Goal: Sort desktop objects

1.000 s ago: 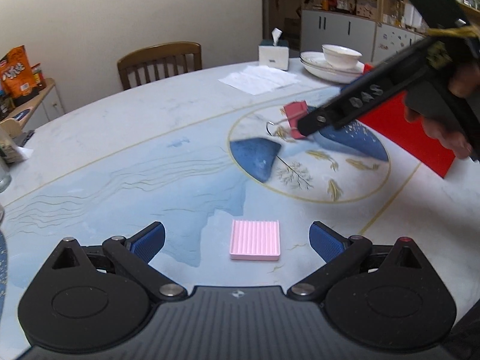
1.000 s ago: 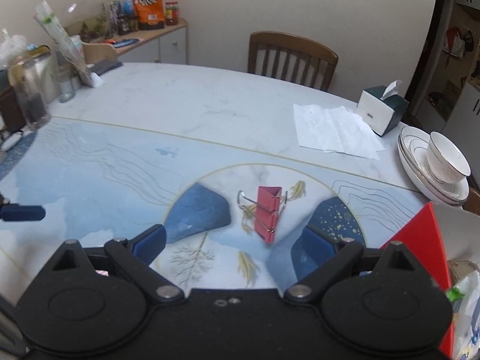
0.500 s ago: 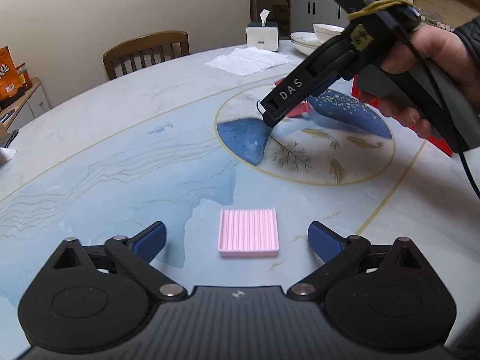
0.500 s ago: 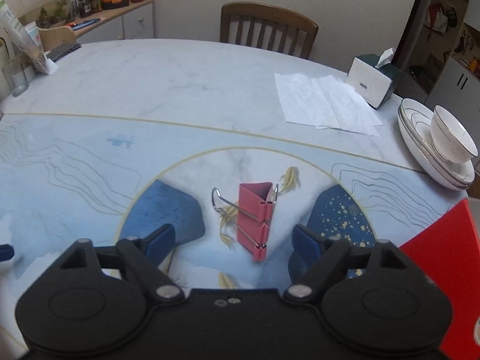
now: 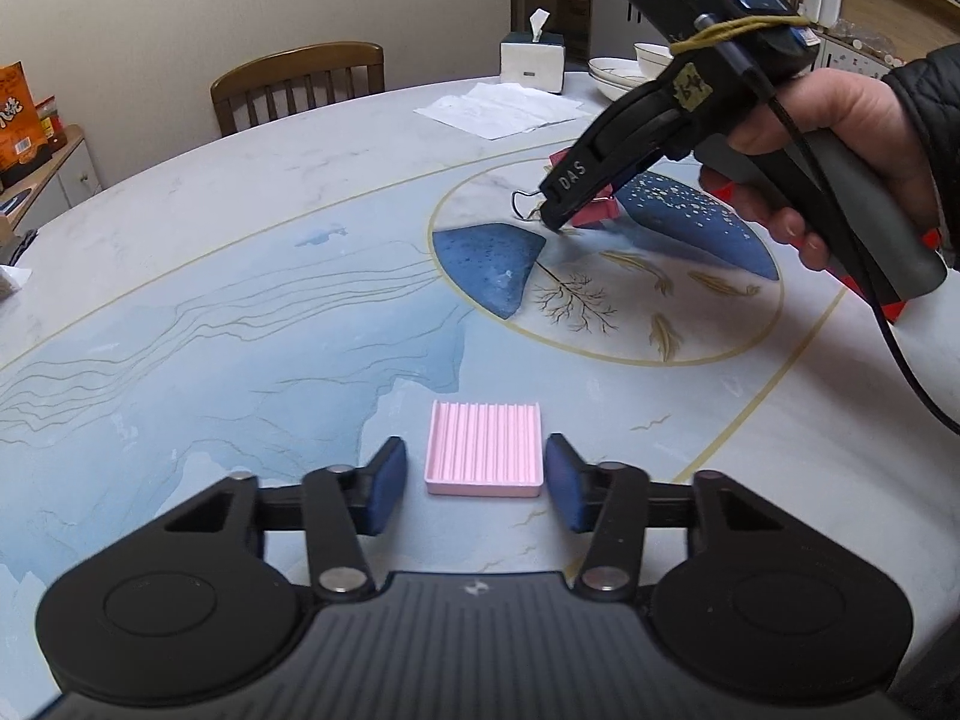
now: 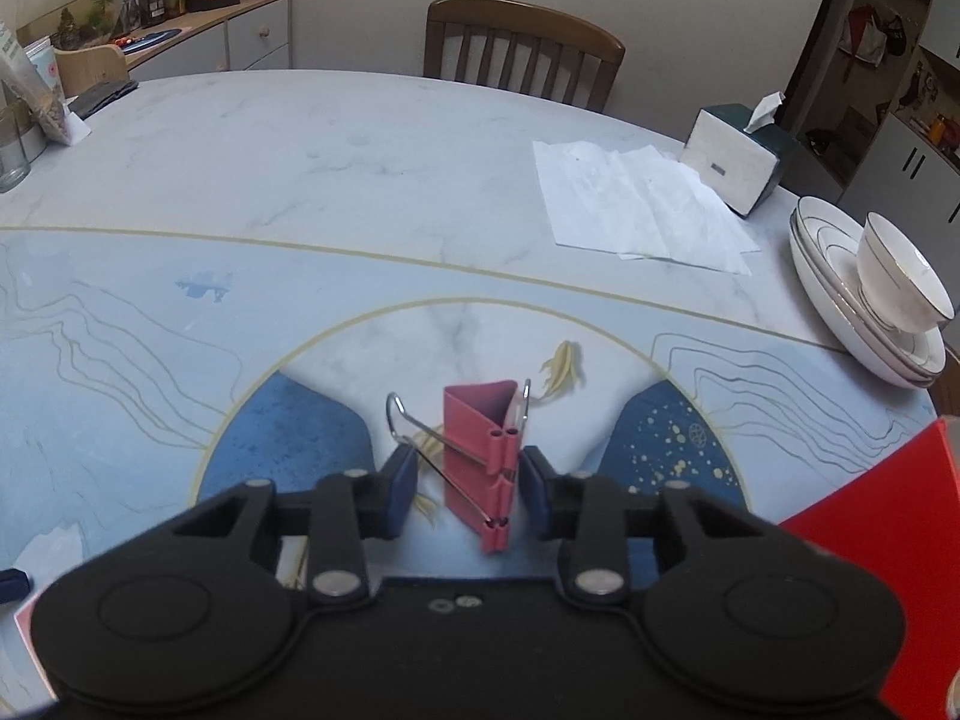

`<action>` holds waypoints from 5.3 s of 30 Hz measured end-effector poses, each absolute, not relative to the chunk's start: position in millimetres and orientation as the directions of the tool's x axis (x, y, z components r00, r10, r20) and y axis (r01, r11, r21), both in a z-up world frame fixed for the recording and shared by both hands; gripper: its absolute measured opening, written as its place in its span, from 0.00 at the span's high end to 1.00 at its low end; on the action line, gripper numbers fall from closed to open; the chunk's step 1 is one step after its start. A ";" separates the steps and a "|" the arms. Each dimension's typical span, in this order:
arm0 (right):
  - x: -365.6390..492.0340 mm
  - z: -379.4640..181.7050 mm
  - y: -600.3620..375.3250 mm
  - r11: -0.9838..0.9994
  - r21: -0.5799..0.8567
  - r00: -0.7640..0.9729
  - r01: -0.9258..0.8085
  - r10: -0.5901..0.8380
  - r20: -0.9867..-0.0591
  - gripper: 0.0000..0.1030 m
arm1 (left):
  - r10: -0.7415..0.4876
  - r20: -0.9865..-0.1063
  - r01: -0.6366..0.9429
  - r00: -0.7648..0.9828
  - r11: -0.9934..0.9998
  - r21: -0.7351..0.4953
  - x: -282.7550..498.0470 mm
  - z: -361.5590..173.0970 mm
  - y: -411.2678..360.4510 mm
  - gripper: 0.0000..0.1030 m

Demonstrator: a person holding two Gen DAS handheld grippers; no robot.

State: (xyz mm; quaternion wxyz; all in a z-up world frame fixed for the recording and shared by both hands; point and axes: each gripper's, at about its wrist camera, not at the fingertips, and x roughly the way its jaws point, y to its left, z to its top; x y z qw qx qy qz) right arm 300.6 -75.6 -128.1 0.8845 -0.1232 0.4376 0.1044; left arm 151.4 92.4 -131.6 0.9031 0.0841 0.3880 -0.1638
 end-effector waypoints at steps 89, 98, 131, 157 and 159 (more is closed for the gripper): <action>184.8 -34.3 -477.1 0.988 0.101 0.704 -0.119 0.156 -0.693 0.83 | -0.439 -0.683 0.677 0.584 0.728 0.111 236.2 -28.1 -305.8 0.62; 203.0 -64.2 -475.1 0.985 0.088 0.626 -0.151 0.164 -0.762 0.83 | -0.391 -0.772 0.705 0.502 0.702 0.103 254.5 -63.4 -321.2 0.62; 189.6 -52.4 -471.9 0.971 0.102 0.602 -0.217 0.215 -0.769 0.58 | -0.407 -0.741 0.588 0.533 0.808 -0.021 239.6 -50.9 -281.4 0.43; 136.2 -13.4 -435.3 0.966 0.081 0.698 -0.245 0.234 -0.677 0.29 | -0.367 -0.680 0.488 0.634 0.873 -0.017 166.9 -15.2 -223.1 0.24; 131.3 -12.8 -432.7 0.966 0.076 0.704 -0.247 0.233 -0.671 0.26 | -0.367 -0.680 0.491 0.635 0.871 -0.011 163.3 -15.4 -221.1 0.17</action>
